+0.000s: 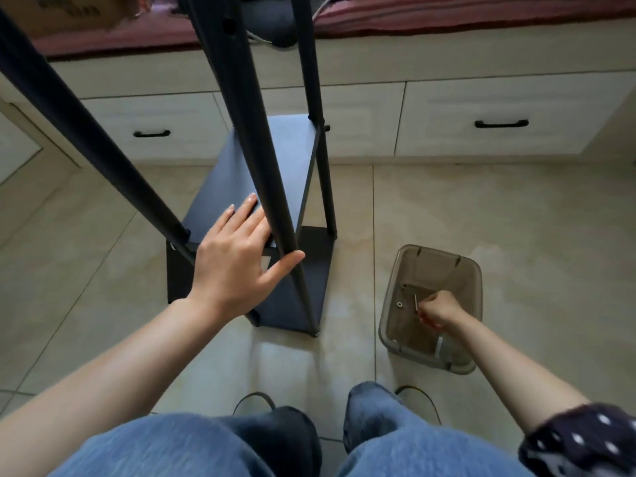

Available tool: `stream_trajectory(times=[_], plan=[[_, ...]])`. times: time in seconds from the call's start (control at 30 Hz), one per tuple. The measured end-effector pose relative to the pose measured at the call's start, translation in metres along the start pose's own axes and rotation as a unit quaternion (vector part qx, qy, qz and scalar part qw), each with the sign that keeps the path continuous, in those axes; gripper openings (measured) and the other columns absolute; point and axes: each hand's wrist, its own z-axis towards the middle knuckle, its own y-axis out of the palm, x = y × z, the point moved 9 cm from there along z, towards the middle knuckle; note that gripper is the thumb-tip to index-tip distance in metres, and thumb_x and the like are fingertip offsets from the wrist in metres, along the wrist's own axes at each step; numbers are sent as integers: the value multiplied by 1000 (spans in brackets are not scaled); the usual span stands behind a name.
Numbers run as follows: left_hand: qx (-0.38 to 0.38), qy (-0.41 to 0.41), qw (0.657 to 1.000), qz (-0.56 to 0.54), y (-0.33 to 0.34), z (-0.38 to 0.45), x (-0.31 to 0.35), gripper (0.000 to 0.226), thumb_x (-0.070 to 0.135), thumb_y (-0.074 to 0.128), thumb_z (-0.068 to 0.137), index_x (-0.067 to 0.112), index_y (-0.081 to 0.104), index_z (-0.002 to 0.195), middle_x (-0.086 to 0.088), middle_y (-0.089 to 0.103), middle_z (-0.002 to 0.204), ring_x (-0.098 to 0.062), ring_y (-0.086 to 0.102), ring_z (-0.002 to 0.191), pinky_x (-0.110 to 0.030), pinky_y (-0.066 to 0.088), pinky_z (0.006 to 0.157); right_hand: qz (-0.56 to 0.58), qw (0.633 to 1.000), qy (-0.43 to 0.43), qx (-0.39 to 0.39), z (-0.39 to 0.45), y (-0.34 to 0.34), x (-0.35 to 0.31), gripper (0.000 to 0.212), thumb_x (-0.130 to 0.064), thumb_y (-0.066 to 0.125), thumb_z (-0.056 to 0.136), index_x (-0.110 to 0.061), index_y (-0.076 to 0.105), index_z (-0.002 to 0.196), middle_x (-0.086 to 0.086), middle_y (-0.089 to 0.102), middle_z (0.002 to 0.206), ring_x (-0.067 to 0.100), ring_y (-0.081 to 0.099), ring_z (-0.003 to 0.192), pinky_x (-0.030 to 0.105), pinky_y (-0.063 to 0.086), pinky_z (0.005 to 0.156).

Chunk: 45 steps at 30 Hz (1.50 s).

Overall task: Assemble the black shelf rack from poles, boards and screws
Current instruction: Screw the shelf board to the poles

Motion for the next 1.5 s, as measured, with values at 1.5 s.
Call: stream_trajectory(times=[1.5], plan=[[-65, -30, 997, -36, -2, 6, 1, 82, 78, 24, 89, 29, 38, 153, 9, 33, 161, -18, 21, 152, -36, 19, 122, 182, 934, -291, -96, -164, 85, -198, 20, -33, 29, 106, -20, 45, 101, -1, 61, 89, 8, 58, 83, 27, 44, 73]])
